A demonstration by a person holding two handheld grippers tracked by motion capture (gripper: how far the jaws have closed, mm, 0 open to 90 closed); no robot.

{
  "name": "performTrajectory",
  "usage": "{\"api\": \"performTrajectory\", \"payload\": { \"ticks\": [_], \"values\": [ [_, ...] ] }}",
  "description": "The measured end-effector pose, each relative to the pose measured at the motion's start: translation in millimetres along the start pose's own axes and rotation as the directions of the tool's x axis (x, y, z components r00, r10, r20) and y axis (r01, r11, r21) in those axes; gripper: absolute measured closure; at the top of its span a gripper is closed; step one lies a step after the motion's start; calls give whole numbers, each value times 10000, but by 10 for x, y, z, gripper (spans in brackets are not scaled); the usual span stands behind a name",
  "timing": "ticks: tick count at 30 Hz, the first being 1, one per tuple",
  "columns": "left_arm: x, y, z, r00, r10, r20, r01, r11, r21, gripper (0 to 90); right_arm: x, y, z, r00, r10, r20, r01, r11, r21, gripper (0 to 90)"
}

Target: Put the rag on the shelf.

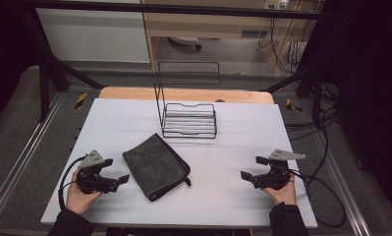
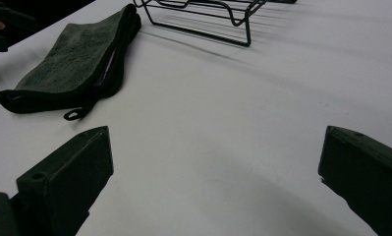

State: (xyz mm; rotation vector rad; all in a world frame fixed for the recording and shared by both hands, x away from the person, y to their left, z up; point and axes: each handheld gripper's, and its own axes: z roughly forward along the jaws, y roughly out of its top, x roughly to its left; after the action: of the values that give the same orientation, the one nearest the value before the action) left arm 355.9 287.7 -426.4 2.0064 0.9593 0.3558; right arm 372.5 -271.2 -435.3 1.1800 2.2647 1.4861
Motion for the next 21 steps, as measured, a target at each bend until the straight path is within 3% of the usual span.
{"api": "performTrajectory", "payload": {
  "ticks": [5, 9, 21],
  "values": [
    [-123, 70, 21, 9997, 65, 255, -63, 9999, -95, 97, 33, 17, 14, 10000, -29, -37, 29, 10000, -28, 10],
    [-278, 128, 65, 9991, 57, 422, -57, 10000, 3, 168, 54, 23, 52, 10000, -43, -60, 44, 9999, 124, 13],
    [-877, 214, 287, 9930, 498, 1075, -580, 9956, 743, 400, 180, 68, 157, 9987, -318, -392, 331, 9989, 333, 42]
  ]
}}
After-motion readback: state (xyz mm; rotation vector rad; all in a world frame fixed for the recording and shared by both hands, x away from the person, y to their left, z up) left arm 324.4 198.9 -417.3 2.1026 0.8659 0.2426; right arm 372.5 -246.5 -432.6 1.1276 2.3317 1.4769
